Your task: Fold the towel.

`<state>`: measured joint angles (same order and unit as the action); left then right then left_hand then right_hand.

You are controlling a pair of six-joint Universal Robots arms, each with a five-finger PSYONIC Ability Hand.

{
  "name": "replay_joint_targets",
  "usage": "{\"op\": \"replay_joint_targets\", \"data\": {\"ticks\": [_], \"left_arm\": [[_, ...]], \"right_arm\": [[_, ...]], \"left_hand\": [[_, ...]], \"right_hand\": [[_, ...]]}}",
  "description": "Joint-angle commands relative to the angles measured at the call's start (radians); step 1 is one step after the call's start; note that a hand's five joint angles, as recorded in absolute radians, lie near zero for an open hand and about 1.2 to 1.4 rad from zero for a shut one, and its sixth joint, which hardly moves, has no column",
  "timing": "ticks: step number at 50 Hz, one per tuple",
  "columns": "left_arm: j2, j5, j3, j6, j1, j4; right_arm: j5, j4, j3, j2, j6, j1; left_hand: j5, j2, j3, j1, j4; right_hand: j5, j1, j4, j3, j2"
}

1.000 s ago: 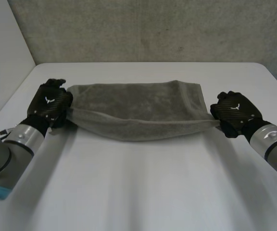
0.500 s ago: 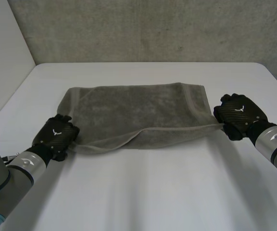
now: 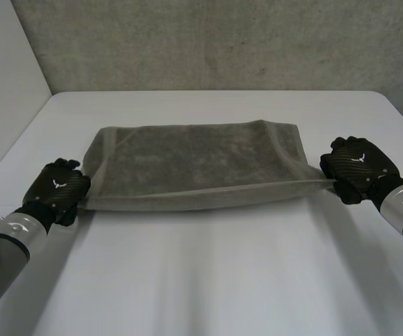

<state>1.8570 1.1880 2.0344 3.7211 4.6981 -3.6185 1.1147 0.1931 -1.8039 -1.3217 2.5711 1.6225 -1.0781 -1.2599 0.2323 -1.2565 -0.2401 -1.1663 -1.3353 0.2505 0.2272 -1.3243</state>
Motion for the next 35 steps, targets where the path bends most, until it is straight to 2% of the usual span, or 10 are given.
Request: {"op": "replay_joint_targets", "data": {"ticks": [1,19,23,28,29,31,35], "left_arm": [[-0.018,-0.004,0.006,-0.006,0.01,0.003],[-0.041,-0.008,0.01,-0.003,0.016,0.056],[-0.119,-0.007,0.01,-0.01,0.034,0.095],[-0.321,-0.013,0.041,-0.03,0.083,0.156],[-0.322,-0.013,0.041,-0.03,0.083,0.156],[-0.425,-0.013,0.053,-0.053,0.096,0.161],[-0.501,-0.013,0.055,-0.082,0.103,0.167]], "right_arm": [[-0.003,-0.012,0.0,-0.005,-0.005,0.0],[-0.001,-0.03,0.009,-0.016,-0.003,-0.007],[-0.001,-0.128,0.034,-0.103,0.0,-0.019],[-0.018,-0.271,0.077,-0.195,0.006,-0.042],[-0.018,-0.271,0.077,-0.195,0.006,-0.042],[-0.044,-0.346,0.095,-0.27,0.011,-0.073],[-0.076,-0.4,0.117,-0.344,0.009,-0.105]], "left_hand": [[-0.144,-0.136,-0.058,-0.14,0.066],[-0.144,-0.136,-0.058,-0.14,0.066],[-0.144,-0.136,-0.058,-0.14,0.066],[-0.144,-0.136,-0.058,-0.14,0.066],[-0.144,-0.136,-0.058,-0.14,0.066],[-0.144,-0.136,-0.058,-0.14,0.066],[-0.144,-0.136,-0.058,-0.14,0.066]], "right_hand": [[-0.055,-0.061,-0.076,-0.053,-0.072],[-0.055,-0.061,-0.076,-0.053,-0.072],[-0.055,-0.061,-0.076,-0.053,-0.072],[-0.055,-0.061,-0.076,-0.053,-0.072],[-0.055,-0.061,-0.076,-0.053,-0.072],[-0.055,-0.061,-0.076,-0.053,-0.072],[-0.055,-0.061,-0.076,-0.053,-0.072]]}}
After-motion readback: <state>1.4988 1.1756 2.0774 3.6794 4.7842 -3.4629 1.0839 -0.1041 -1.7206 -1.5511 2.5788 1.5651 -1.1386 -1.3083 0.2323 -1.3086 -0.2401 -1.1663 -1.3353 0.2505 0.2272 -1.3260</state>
